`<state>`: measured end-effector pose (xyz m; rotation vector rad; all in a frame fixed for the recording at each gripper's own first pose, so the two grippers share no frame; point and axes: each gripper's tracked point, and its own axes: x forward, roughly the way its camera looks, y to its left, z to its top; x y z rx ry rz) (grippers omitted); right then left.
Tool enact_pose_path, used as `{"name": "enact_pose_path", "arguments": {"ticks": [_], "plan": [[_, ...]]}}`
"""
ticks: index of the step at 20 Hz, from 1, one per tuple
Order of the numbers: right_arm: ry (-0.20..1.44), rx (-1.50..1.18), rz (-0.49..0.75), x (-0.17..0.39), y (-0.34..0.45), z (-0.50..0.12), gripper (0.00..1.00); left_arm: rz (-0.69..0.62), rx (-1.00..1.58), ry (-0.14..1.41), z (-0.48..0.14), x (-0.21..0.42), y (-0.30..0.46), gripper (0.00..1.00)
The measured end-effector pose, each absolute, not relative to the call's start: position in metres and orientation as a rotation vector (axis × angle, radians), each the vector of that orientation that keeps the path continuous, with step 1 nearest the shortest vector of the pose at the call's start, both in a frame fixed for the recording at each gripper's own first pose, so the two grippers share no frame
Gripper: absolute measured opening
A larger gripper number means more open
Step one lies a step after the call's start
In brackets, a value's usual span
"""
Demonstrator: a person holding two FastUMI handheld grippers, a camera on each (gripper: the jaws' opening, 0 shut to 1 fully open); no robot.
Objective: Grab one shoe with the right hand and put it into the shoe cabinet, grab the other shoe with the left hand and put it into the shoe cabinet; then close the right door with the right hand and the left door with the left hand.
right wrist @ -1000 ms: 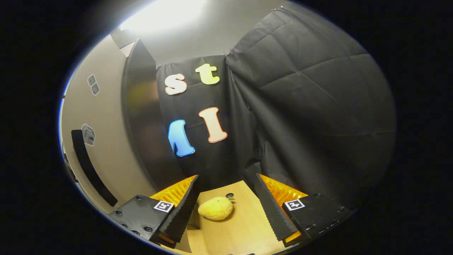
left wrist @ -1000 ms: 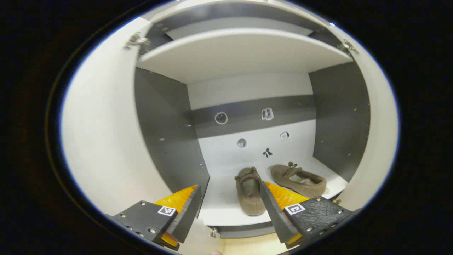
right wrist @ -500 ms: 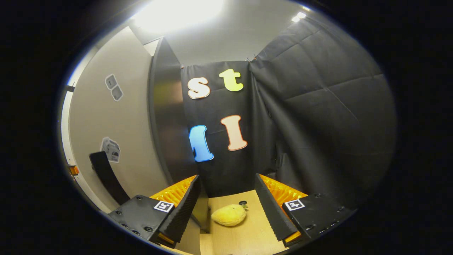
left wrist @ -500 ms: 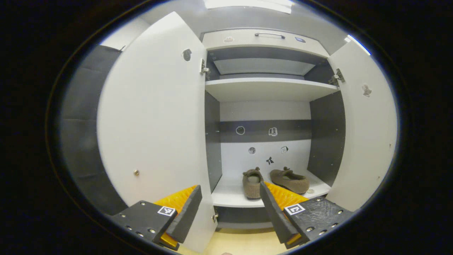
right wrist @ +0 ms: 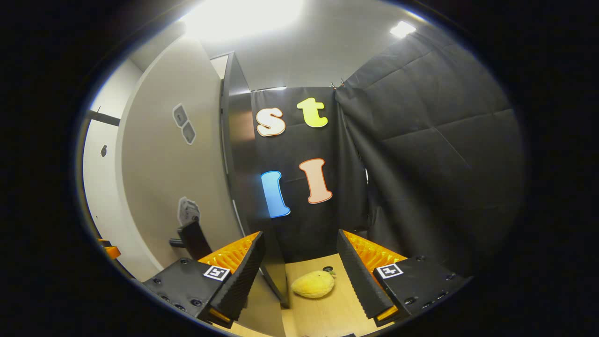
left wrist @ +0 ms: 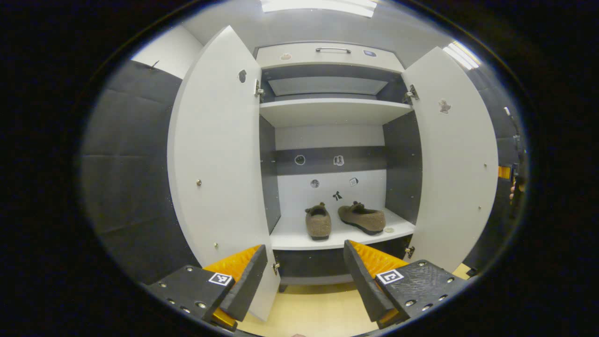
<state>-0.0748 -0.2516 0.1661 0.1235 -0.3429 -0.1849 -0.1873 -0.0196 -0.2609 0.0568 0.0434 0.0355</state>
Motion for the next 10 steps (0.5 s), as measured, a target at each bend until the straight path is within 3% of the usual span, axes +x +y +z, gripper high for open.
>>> {"name": "enact_pose_path", "arguments": {"ticks": [1,10], "plan": [[-0.352,0.116,-0.217,-0.078,-0.254,0.167,0.98,0.010,0.054,0.045,-0.262,-0.190,-0.020,0.95],[-0.378,-0.045,-0.386,-0.106,-0.231,0.167,0.97,-0.093,-0.004,0.038,-0.277,-0.211,0.005,0.95]]}}
